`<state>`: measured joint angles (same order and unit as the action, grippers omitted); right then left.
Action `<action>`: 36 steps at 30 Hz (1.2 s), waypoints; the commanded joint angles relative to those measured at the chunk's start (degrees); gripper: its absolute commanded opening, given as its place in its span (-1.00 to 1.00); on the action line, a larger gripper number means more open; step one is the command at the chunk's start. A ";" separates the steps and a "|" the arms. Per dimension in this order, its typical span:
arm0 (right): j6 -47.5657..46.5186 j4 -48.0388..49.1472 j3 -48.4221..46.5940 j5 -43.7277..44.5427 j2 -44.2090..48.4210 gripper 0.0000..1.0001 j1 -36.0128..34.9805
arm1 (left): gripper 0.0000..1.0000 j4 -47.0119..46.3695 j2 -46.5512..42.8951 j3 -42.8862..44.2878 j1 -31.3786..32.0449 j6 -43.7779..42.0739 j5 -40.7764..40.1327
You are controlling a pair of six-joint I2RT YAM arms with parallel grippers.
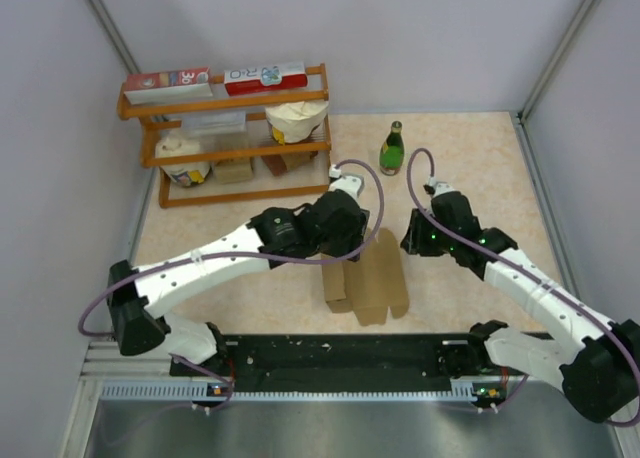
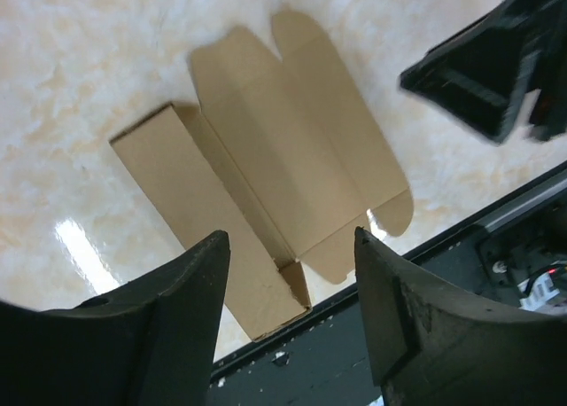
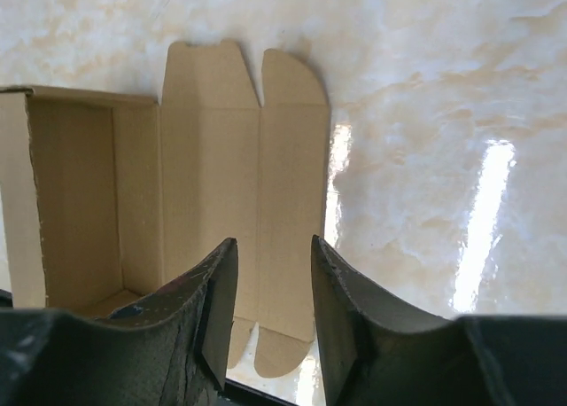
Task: Fold the paper box
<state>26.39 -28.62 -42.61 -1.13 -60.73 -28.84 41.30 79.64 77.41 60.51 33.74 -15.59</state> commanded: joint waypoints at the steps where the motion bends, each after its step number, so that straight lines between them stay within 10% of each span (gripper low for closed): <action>1: 3.40 -0.38 1.39 2.71 6.75 -0.23 3.26 | 0.24 6.59 5.16 3.18 3.11 3.17 -3.82; 13: 2.61 -2.14 3.32 -0.98 10.01 -0.04 5.90 | 0.90 25.12 20.99 17.06 8.57 14.23 -18.06; 36: 0.94 -1.96 5.08 -2.48 12.56 -0.01 8.63 | 0.94 25.15 29.70 12.16 8.48 20.93 -19.04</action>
<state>28.29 -31.42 -37.89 -3.03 -49.01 -21.32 67.11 109.32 91.00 69.06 53.39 -33.74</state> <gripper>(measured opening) 0.494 0.985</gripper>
